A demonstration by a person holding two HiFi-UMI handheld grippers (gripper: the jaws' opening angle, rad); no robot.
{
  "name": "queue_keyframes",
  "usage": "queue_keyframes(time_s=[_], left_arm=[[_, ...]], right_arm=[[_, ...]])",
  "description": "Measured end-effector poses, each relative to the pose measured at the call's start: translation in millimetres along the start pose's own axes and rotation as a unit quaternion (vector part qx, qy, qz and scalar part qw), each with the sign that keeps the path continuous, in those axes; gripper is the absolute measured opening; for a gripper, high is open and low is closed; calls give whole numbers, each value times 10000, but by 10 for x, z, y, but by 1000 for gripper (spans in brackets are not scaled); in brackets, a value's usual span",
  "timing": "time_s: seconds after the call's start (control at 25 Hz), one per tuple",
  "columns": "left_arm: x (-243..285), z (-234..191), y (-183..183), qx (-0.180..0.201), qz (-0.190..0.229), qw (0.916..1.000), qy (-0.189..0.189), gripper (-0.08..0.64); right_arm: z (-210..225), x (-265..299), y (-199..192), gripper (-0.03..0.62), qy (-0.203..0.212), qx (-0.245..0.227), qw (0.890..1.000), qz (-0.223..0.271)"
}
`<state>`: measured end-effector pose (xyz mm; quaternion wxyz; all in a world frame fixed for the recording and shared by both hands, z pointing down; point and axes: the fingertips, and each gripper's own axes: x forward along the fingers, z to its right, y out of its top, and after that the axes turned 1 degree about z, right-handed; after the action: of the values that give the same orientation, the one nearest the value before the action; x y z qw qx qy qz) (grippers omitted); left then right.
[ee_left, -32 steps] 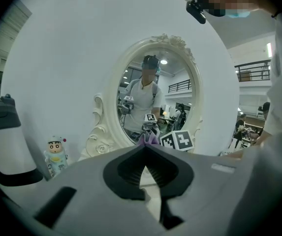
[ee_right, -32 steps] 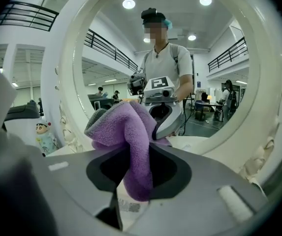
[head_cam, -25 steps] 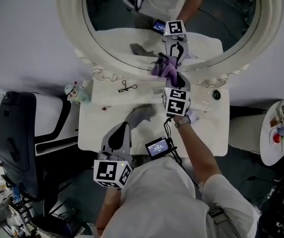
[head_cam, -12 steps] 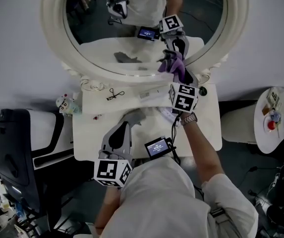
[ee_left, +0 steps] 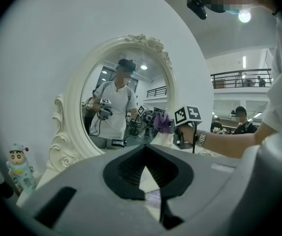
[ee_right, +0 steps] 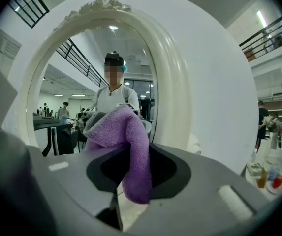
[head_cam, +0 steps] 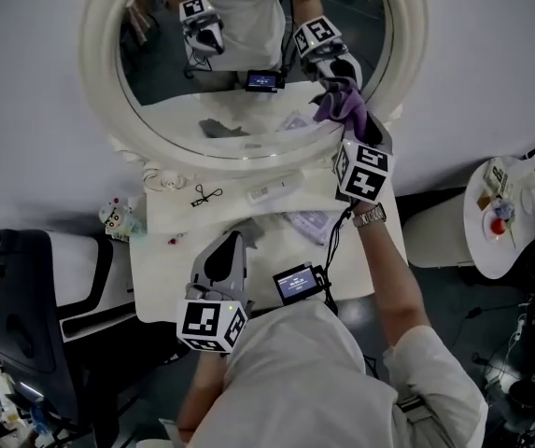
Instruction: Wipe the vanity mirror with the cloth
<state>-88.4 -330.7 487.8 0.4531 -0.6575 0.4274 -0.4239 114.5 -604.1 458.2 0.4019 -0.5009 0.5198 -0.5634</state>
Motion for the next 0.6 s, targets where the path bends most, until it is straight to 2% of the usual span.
queue_keyframes(time_s=[0.16, 0.28, 0.48, 0.6], left_arm=[[-32, -5, -14, -15, 16, 9998, -173, 3], [-72, -14, -16, -27, 33, 9995, -314, 3], [-175, -145, -45, -136, 73, 9986, -498, 3], [-264, -282, -71, -228, 198, 9978, -588, 3]], right_arm=[[109, -207, 499, 109, -182, 70, 9974, 687], [95, -440, 683, 109, -190, 145, 9956, 902], [-65, -873, 650, 110, -41, 131, 9950, 989], [-196, -1170, 465, 112, 150, -86, 9946, 1024]])
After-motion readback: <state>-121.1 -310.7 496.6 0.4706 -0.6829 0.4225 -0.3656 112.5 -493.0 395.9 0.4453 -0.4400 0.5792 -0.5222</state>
